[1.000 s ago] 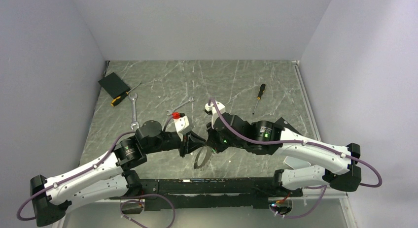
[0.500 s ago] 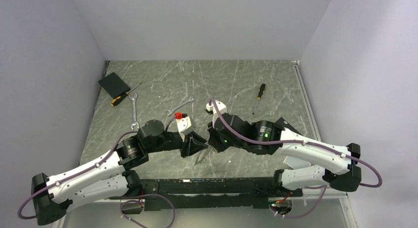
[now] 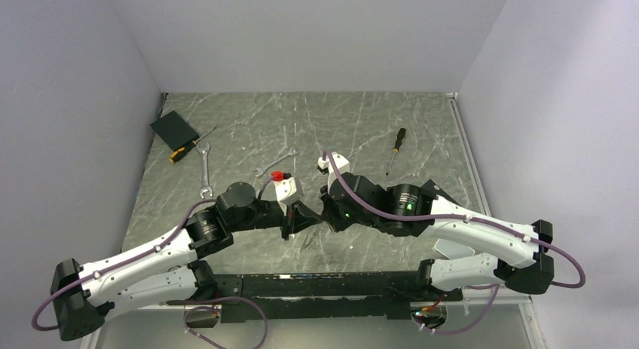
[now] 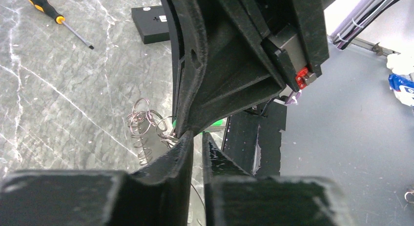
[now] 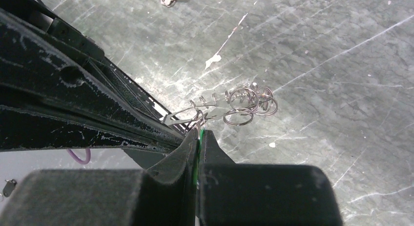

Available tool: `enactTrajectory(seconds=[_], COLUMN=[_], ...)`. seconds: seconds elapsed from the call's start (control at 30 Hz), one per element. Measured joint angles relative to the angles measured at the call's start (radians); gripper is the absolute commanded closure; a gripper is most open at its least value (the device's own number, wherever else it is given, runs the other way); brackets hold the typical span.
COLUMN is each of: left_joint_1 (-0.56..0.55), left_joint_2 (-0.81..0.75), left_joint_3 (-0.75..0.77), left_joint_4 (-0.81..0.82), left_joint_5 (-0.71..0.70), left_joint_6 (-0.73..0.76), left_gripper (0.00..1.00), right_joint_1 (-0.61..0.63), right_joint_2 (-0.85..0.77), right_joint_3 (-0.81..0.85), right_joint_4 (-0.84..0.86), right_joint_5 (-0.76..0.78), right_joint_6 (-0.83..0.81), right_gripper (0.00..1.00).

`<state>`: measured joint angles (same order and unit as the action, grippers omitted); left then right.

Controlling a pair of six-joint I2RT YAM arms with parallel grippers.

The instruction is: Put the keys on the keyring

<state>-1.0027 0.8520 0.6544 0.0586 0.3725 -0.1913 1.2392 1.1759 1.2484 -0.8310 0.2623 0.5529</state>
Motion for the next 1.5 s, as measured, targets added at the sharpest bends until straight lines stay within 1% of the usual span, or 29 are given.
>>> enactTrajectory(seconds=[0.17, 0.33, 0.43, 0.53, 0.73, 0.77, 0.83, 0.87, 0.9, 0.93, 0.97, 1.0, 1.03, 1.07, 1.13, 1.17, 1.23, 1.37, 1.5], left_joint_1=[0.000, 0.000, 0.000, 0.000, 0.000, 0.000, 0.000, 0.000, 0.000, 0.000, 0.000, 0.000, 0.000, 0.000, 0.000, 0.000, 0.000, 0.000, 0.000], left_joint_2=[0.003, -0.006, -0.039, -0.105, -0.250, -0.263, -0.275, -0.273, -0.267, -0.259, -0.248, -0.236, -0.227, -0.215, -0.194, -0.185, -0.168, -0.128, -0.093], left_joint_3=[0.000, 0.000, 0.000, -0.014, -0.090, -0.098, -0.101, -0.101, -0.101, -0.101, -0.100, -0.100, -0.100, -0.100, -0.100, -0.100, -0.100, -0.100, -0.098], left_joint_4=[0.008, -0.006, -0.030, -0.032, -0.027, -0.034, -0.050, -0.053, -0.062, -0.065, -0.066, -0.063, -0.060, -0.056, -0.047, -0.040, -0.032, 0.002, 0.034], left_joint_5=[0.019, 0.072, 0.110, 0.161, 0.265, 0.269, 0.268, 0.262, 0.252, 0.240, 0.227, 0.209, 0.195, 0.173, 0.127, 0.100, 0.039, -0.024, -0.034], left_joint_6=[0.021, 0.088, 0.161, 0.259, 0.467, 0.487, 0.515, 0.521, 0.510, 0.507, 0.488, 0.459, 0.436, 0.402, 0.339, 0.300, 0.227, 0.113, 0.042], left_gripper=[1.00, 1.00, 1.00, 1.00, 1.00, 0.97, 0.69, 0.57, 0.48, 0.42, 0.39, 0.38, 0.38, 0.42, 0.58, 0.64, 0.70, 0.76, 0.75], right_joint_1=[-0.001, 0.000, 0.000, 0.000, -0.002, -0.002, -0.002, -0.002, -0.002, -0.002, -0.002, -0.002, -0.002, -0.002, -0.002, -0.002, -0.002, -0.002, -0.002], right_joint_2=[-0.006, -0.013, -0.022, -0.032, -0.055, -0.060, -0.069, -0.072, -0.075, -0.077, -0.078, -0.079, -0.079, -0.079, -0.079, -0.079, -0.079, -0.079, -0.079], right_joint_3=[0.000, 0.000, 0.000, 0.000, -0.005, -0.010, -0.019, -0.021, -0.022, -0.022, -0.023, -0.023, -0.023, -0.024, -0.028, -0.031, -0.038, -0.057, -0.066], right_joint_4=[-0.002, 0.012, 0.024, 0.026, 0.053, 0.060, 0.069, 0.071, 0.072, 0.074, 0.077, 0.077, 0.077, 0.077, 0.077, 0.078, 0.079, 0.081, 0.080], right_joint_5=[0.001, -0.002, -0.002, -0.002, -0.019, -0.024, -0.032, -0.034, -0.035, -0.035, -0.035, -0.035, -0.035, -0.034, -0.033, -0.032, -0.031, -0.027, -0.023], right_joint_6=[0.000, 0.004, 0.005, 0.005, 0.006, 0.006, 0.008, 0.008, 0.008, 0.008, 0.008, 0.008, 0.008, 0.008, 0.008, 0.008, 0.008, 0.008, 0.009], right_gripper=[1.00, 1.00, 1.00, 1.00, 1.00, 1.00, 1.00, 1.00, 1.00, 1.00, 1.00, 1.00, 1.00, 1.00, 1.00, 1.00, 1.00, 1.00, 1.00])
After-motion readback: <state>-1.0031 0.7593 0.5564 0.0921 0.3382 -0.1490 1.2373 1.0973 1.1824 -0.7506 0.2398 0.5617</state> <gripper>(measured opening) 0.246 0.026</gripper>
